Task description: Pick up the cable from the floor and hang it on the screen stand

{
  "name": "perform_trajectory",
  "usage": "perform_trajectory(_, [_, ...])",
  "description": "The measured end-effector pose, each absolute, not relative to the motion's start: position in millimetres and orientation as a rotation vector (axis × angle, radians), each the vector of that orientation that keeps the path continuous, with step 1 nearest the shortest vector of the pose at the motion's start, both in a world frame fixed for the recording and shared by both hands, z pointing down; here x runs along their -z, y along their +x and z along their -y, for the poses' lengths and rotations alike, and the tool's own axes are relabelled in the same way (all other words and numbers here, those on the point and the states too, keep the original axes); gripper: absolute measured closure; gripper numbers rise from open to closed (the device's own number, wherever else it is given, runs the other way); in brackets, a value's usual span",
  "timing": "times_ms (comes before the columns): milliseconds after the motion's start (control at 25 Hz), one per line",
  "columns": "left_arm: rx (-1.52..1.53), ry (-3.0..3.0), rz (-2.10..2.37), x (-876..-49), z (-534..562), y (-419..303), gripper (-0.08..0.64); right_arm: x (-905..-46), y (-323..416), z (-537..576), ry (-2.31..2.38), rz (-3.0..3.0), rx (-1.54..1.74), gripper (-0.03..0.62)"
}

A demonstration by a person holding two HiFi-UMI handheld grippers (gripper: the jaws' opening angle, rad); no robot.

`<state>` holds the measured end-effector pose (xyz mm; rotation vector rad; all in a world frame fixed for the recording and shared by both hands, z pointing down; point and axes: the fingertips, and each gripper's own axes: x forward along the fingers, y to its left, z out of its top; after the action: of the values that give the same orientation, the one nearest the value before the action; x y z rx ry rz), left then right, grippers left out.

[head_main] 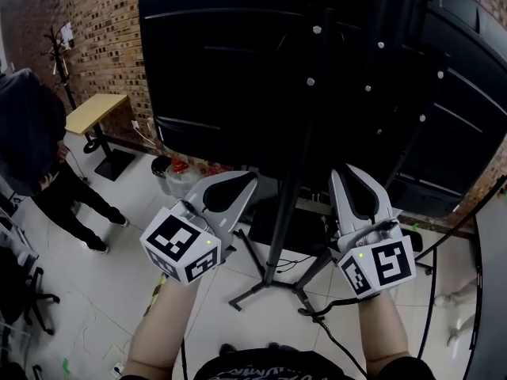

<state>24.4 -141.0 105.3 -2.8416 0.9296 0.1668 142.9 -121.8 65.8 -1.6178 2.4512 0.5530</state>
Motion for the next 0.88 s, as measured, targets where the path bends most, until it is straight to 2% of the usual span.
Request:
perform_trajectory(80, [-0.173, -2.851, -0.92, -113.7, 131.9, 25.5, 0.558, -73.0, 138.3, 113.6, -1.599, -2.453, -0.561, 0.563])
perform_trajectory(880, [-0.127, -2.985, -1.121, -227.0, 61.9, -11.3, 0.558, -187.5, 79.5, 60.6, -1.481, -2.637, -0.33, 0.569])
